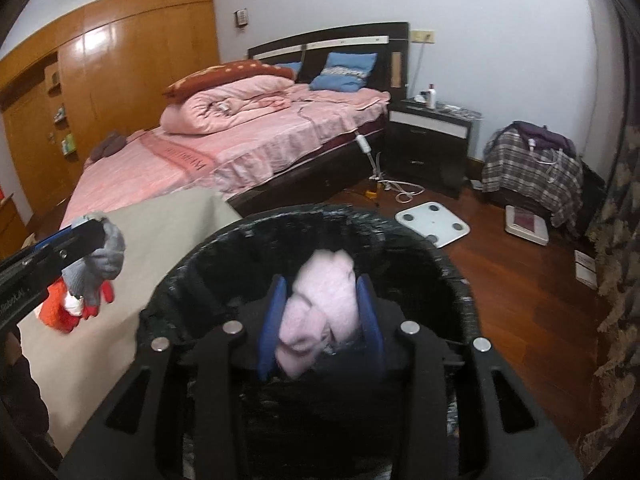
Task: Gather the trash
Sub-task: 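Carry both socks over the black bin and open both tools to drop them, then grasp the white plastic ball with the left tool while the right tool grasps the red glove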
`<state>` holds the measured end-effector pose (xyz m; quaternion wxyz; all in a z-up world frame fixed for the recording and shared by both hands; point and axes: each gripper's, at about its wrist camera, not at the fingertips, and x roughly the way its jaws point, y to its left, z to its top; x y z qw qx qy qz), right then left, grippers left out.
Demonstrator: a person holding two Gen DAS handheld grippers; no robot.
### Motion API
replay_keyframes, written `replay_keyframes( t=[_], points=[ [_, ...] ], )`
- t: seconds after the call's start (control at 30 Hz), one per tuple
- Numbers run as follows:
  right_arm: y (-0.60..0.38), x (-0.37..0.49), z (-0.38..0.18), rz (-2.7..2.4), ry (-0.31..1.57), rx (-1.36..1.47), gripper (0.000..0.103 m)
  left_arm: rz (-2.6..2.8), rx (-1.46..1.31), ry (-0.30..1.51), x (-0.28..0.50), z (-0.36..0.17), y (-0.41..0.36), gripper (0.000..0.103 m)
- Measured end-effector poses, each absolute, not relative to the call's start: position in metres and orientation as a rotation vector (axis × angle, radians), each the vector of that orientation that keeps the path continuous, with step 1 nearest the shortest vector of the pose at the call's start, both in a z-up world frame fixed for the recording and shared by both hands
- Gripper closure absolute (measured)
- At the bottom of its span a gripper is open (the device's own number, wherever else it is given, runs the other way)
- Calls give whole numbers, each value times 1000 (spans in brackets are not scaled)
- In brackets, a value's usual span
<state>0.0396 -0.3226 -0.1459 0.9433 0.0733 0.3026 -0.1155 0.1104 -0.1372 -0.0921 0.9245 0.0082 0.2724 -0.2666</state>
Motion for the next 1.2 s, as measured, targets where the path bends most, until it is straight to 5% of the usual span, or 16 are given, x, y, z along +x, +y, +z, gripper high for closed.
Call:
replay_keyframes(
  t=[0.07, 0.13, 0.3, 0.6, 1.0, 1.2],
  points=[
    [-330, 36, -145, -266, 602, 147, 42, -578, 17, 554, 111, -92, -147, 61],
    [-336, 34, -143, -290, 587, 146, 34, -592, 18, 549, 111, -92, -153, 44],
    [-340, 29, -137, -321, 551, 143, 9, -559, 13, 538, 112, -90, -140, 35],
    [-301, 43, -131, -216, 546, 150, 5, -326, 16, 501, 116, -89, -53, 20],
    [-186, 107, -130, 10, 545, 96, 5, 51, 44, 534, 123, -116, 92, 20],
    [-142, 136, -141, 64, 580, 63, 5, 150, 36, 614, 139, -146, 142, 29]
  ],
)
